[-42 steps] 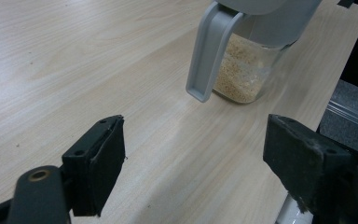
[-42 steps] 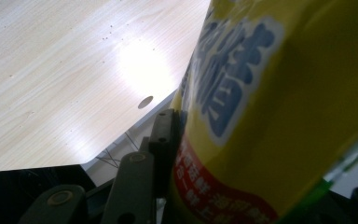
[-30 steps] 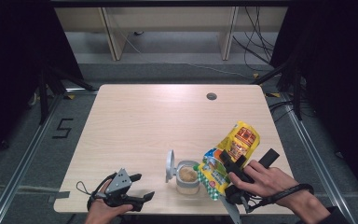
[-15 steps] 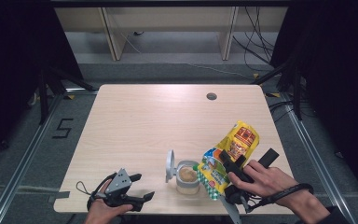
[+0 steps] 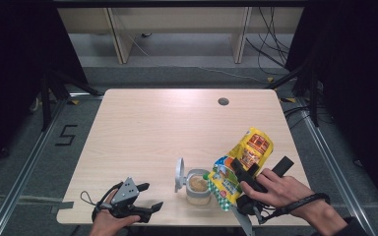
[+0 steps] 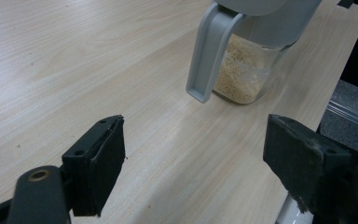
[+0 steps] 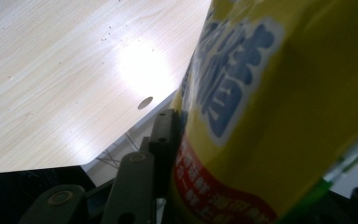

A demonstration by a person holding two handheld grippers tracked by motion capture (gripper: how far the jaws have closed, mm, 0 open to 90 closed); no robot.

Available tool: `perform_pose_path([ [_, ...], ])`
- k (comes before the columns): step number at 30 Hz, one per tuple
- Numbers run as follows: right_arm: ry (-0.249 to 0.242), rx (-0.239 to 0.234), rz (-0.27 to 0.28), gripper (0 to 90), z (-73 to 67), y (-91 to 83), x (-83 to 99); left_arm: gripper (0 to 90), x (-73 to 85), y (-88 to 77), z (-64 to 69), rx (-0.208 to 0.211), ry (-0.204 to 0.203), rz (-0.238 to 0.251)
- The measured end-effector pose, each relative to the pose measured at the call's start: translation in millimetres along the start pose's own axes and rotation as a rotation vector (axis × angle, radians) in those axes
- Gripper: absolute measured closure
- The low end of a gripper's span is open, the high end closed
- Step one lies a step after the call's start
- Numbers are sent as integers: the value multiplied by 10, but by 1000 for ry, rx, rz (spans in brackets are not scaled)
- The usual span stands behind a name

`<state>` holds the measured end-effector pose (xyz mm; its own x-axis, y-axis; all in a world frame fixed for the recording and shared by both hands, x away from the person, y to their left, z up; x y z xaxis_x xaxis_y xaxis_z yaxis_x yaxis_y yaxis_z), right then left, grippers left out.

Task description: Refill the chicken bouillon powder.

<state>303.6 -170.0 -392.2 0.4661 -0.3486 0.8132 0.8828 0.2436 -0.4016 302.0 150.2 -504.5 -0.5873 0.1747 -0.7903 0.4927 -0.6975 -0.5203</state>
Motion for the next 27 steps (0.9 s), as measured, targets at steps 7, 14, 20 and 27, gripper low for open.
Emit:
perform_pose_path([
  [7,-2,4,5,674,0,5,0,202,1,2,0,0,-1,-1],
  [14,-2,5,5,674,-1,1,2,202,2,10,9,4,-12,8],
  [20,-5,9,10,675,-4,9,-1,202,1,0,-3,1,-1,-2],
  [27,0,4,-1,675,0,-5,16,202,1,0,-3,-1,-1,0],
])
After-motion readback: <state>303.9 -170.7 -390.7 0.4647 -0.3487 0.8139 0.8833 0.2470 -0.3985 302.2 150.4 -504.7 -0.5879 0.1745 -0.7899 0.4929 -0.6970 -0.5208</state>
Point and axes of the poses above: each handheld gripper's, and its own axes: y roughly forward along the jaws, x roughly out of its underside, z roughly to its right, the point moved 3 cm from there along y, roughly forward along the jaws, and after that the axes turned 15 degrees about -y, right-handed, at the moved point
